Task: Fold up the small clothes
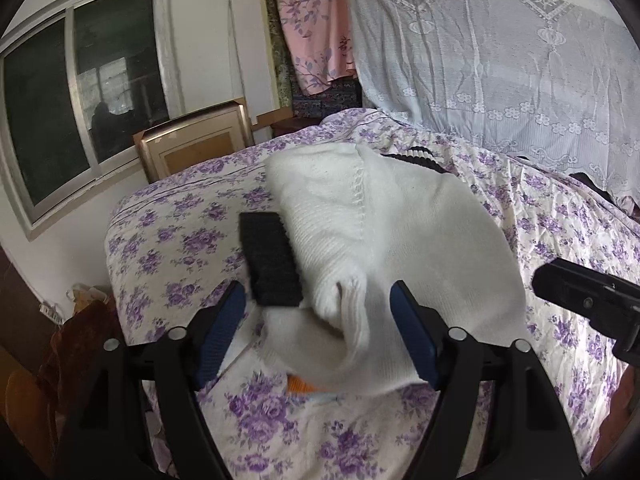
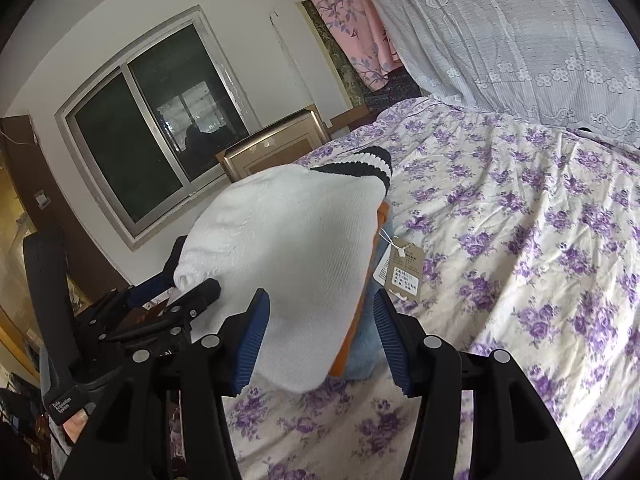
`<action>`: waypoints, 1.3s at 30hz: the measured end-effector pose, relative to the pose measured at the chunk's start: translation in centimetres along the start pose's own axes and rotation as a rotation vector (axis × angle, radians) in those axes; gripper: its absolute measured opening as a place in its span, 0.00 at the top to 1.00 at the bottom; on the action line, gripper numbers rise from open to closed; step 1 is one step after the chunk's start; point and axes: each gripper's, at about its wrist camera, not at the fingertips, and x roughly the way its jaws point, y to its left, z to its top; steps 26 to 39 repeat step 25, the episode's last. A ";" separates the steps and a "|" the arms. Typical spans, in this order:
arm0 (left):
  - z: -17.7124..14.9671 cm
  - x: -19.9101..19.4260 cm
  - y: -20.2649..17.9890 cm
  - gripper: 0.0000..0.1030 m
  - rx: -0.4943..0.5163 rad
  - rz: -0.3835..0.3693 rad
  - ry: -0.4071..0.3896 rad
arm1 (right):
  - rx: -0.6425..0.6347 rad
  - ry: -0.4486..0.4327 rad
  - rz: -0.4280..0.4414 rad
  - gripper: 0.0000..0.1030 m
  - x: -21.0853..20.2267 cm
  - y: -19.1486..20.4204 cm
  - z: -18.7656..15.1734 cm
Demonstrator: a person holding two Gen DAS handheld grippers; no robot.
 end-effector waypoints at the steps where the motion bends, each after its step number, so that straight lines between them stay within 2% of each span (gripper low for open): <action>1: -0.2 -0.5 0.0 0.16 -0.009 0.006 -0.003 | -0.003 -0.005 -0.004 0.44 -0.6 0.2 -0.3; 4: -0.9 -2.5 -0.5 0.08 -0.012 0.002 -0.039 | -0.030 -0.011 -0.008 0.38 -1.7 0.9 -1.0; 9: -1.3 -4.6 -2.5 0.07 0.063 0.026 -0.062 | -0.066 -0.019 -0.023 0.38 -3.0 1.7 -1.3; 13: -1.0 -5.5 -2.8 0.07 0.043 0.009 -0.058 | -0.070 -0.028 -0.020 0.37 -3.7 2.1 -1.2; 23: -0.3 -5.4 -1.4 0.07 -0.048 0.016 -0.047 | -0.070 -0.036 -0.036 0.36 -4.5 2.1 -0.8; 39: -0.2 -5.2 -1.2 0.07 -0.052 0.016 -0.044 | -0.069 -0.035 -0.039 0.35 -4.5 2.1 -0.8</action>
